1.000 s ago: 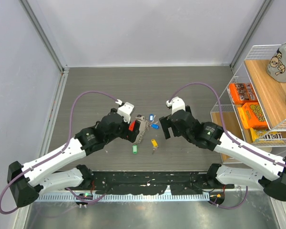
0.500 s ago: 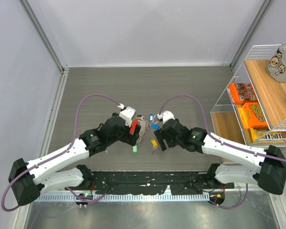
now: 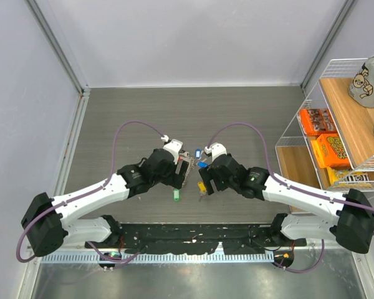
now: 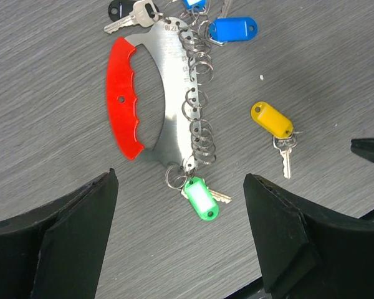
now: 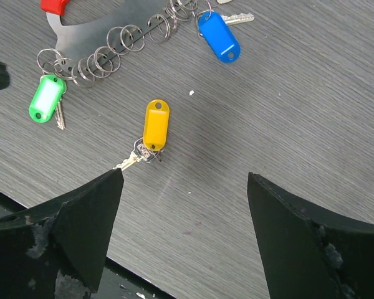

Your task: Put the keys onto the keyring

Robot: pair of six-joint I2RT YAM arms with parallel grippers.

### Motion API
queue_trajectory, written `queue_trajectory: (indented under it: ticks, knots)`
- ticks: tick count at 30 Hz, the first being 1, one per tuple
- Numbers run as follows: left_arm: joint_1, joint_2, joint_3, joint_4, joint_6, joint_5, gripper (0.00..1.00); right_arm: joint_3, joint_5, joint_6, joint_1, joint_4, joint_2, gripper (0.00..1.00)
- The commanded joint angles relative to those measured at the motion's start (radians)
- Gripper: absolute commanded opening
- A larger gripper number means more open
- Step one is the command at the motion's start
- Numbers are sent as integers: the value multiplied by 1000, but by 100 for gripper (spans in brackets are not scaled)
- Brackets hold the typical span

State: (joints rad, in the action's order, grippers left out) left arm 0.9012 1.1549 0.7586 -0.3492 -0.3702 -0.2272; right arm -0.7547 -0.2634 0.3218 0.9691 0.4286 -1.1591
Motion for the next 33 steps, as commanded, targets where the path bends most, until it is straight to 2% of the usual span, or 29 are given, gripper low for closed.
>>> queue_trajectory:
  ticks: [1, 10, 20, 33]
  knots:
    - [2, 51, 76, 21, -71, -6, 87, -3, -31, 10, 6, -47, 56, 88]
    - [2, 160, 145, -22, -162, -29, 74, 46, -74, 17, 8, -8, 153, 91]
    - [-2, 371, 284, -76, -214, -58, 61, 81, -83, 22, 6, 4, 206, 91]
    - [-50, 514, 335, -43, -251, 12, 51, 100, -100, 13, 6, 6, 233, 92]
